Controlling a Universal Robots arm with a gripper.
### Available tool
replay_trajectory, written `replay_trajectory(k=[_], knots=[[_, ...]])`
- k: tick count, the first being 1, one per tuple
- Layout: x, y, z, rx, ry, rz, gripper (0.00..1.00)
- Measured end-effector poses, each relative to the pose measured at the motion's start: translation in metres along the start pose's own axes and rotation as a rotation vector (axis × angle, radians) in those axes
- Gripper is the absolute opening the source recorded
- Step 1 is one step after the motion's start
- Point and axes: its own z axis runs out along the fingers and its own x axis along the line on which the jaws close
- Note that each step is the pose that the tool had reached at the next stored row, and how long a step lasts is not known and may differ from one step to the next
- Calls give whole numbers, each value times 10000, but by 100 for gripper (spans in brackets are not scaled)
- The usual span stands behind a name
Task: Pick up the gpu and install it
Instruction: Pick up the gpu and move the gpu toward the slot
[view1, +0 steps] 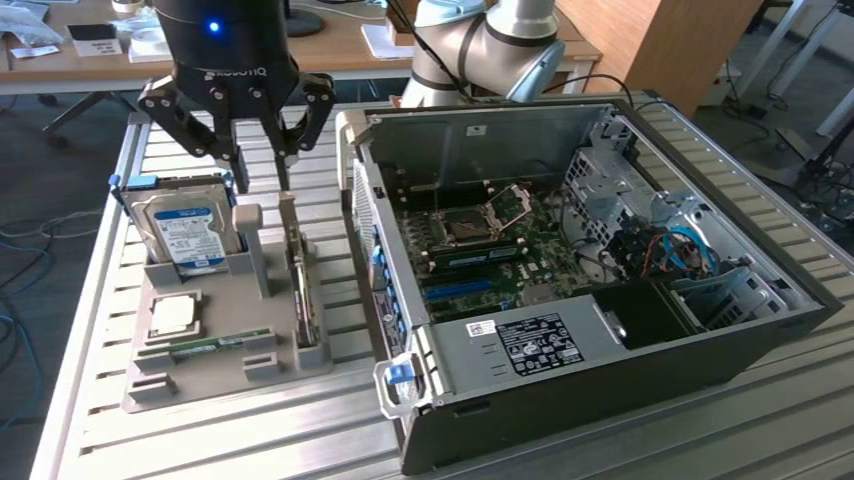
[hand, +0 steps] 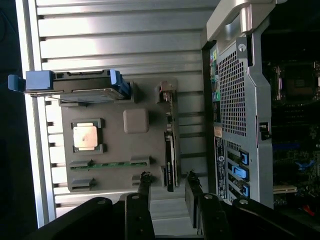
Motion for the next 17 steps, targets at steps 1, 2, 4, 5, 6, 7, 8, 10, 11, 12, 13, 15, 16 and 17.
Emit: replay_trajectory(k=[1,2,4,5,6,7,8,10,11,12,13,15,16,17], knots=[[0,0,0,0,0,0,42],[0,0,0,0,0,0,42],[1,-1,3,0,0,-1,42],[2,-1,14,0,-1,0,42],[2,-2,28,-1,-1,2,42],[2,-2,43,-3,0,5,42],[3,-2,61,-4,-1,8,42],[3,-4,97,-6,-1,12,42],[4,-4,113,-5,0,13,42],[4,-4,122,-5,-1,14,42],[4,-4,124,-3,1,14,42],[4,-4,123,-2,2,14,42],[4,-5,125,-4,0,14,42],[4,-5,125,-4,0,14,42]])
